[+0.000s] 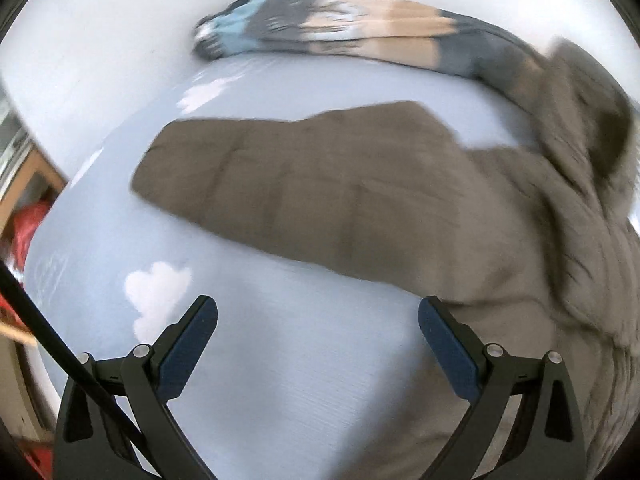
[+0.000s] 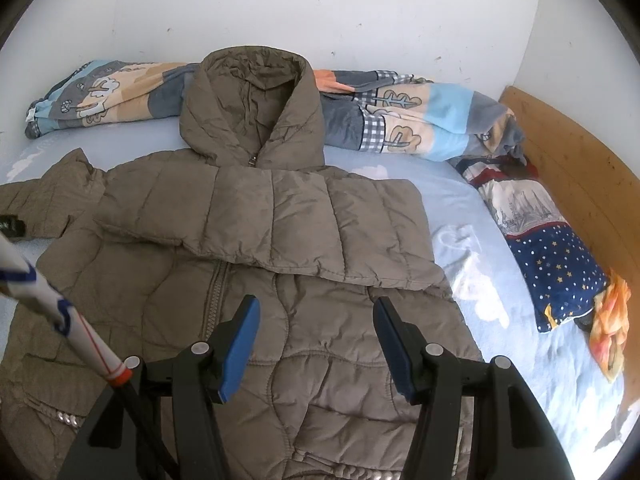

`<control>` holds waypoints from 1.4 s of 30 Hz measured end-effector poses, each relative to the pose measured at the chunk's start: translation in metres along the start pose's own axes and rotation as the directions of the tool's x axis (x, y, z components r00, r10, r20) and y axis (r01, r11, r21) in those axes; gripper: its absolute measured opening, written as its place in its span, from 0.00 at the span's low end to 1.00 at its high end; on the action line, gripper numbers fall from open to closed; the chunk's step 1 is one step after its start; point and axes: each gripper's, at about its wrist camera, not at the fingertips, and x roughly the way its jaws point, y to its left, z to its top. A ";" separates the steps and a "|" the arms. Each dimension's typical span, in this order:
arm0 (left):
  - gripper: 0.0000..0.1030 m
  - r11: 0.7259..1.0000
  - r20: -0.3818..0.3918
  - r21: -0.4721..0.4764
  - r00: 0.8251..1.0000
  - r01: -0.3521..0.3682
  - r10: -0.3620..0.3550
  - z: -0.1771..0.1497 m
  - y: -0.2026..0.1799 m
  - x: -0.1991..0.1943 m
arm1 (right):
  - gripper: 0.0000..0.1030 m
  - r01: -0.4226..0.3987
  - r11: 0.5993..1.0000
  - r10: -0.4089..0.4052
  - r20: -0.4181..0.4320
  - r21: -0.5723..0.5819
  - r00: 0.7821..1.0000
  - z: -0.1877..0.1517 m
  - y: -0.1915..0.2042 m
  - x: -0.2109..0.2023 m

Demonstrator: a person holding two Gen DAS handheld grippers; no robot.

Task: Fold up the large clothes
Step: 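Grasp the other sleeve cuff with the left tool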

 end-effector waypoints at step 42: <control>0.36 0.522 0.242 -0.746 0.899 0.413 -0.365 0.030 0.267 0.145 | 0.62 -0.046 0.997 0.054 -0.132 0.061 0.990 -0.007 -0.012 0.031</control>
